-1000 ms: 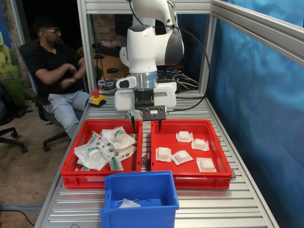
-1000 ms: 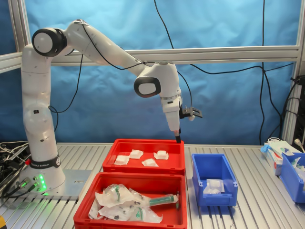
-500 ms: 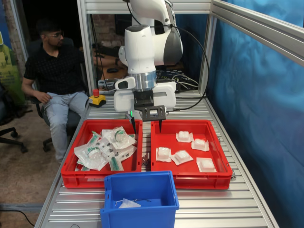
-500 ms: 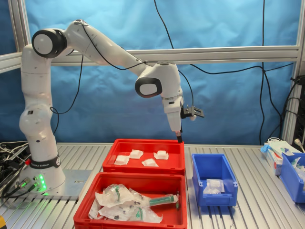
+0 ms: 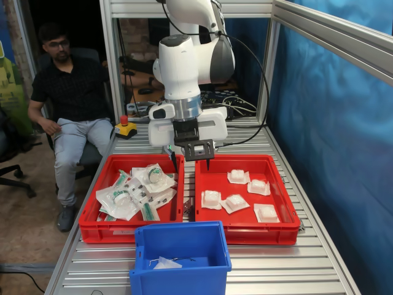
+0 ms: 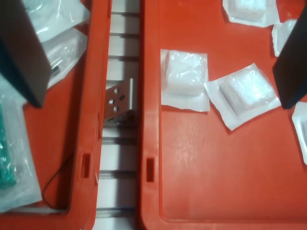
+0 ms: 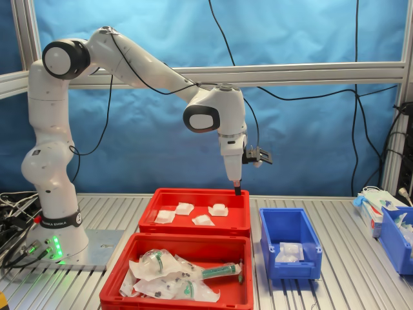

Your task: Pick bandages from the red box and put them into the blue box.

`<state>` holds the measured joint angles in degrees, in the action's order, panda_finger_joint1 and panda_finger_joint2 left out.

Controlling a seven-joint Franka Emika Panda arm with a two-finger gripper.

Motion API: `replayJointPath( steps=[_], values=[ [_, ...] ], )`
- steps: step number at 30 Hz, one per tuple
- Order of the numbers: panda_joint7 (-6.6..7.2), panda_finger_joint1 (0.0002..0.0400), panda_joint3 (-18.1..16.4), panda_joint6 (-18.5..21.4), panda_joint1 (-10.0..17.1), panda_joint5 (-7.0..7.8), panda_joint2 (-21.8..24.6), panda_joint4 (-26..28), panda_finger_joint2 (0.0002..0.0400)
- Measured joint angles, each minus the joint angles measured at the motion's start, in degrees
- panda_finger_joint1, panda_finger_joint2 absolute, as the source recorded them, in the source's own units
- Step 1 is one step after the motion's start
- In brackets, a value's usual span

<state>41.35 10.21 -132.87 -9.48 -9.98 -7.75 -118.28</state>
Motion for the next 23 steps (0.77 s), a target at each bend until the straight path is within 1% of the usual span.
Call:
replayJointPath(
  steps=[11,19,23],
  values=[
    [0.0,0.04,-4.7,1.2,4.3,0.0,0.0,0.2,0.04],
    [0.0,0.04,-6.4,1.4,5.9,0.0,0.0,0.4,0.04],
    [0.0,0.04,-6.7,1.4,6.1,0.0,0.0,0.4,0.04]
  ],
)
